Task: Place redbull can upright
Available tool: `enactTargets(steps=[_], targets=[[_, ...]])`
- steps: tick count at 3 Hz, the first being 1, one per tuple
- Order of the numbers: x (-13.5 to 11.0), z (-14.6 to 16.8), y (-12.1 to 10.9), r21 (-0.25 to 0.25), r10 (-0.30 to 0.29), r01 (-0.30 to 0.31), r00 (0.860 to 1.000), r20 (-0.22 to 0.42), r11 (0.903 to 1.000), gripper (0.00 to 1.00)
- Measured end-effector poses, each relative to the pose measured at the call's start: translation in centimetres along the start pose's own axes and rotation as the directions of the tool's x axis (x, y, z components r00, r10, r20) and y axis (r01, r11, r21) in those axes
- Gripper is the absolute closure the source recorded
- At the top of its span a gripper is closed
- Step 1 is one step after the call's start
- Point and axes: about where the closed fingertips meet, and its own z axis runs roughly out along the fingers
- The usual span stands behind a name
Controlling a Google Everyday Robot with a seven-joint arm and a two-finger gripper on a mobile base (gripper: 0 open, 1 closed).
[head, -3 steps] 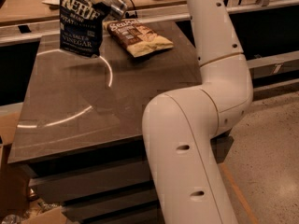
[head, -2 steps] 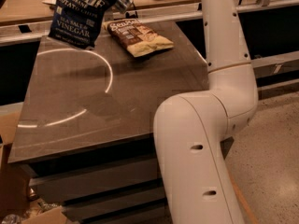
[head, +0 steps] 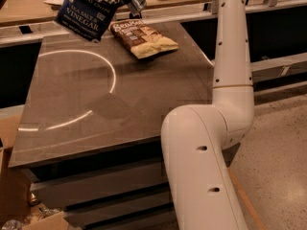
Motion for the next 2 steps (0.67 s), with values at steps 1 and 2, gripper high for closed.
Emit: enactTargets(steps=[1,2], targets=[[2.7,0.2,1.3,0.046,0.063,-0.056,0.984,-0.169,0.9974,1.00],[1.5,-0.3,4.3,0.148,0.093,-0.050,0.950,-0.297,0.9877,1.00]])
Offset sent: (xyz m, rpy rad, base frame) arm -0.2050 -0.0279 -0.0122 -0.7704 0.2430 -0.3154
